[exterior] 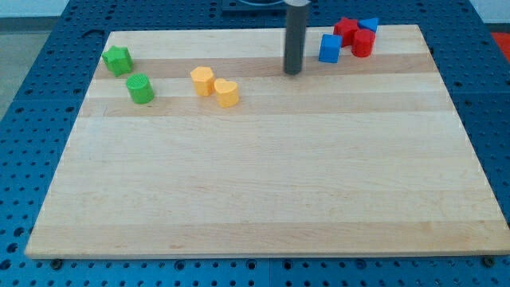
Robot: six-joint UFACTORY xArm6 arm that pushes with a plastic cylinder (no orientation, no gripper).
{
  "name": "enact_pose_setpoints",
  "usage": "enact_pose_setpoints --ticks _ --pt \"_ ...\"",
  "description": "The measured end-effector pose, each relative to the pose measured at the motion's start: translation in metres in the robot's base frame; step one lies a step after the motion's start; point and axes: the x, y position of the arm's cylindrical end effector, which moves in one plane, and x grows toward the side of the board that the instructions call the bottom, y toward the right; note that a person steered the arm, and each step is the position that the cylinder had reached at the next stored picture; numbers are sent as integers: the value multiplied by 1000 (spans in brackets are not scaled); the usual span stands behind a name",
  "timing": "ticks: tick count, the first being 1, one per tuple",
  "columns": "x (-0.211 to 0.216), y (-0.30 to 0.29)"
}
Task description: Push the blue cube into the group of the blocks
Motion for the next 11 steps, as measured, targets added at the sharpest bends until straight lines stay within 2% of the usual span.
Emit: enact_pose_setpoints --ticks 2,4,6,7,8,10,11 --pt "-33 10" --pt "-38 71" --pt "-38 106" --pt "-25 106" --pt "5 106" --pt "13 99" --pt "13 52"
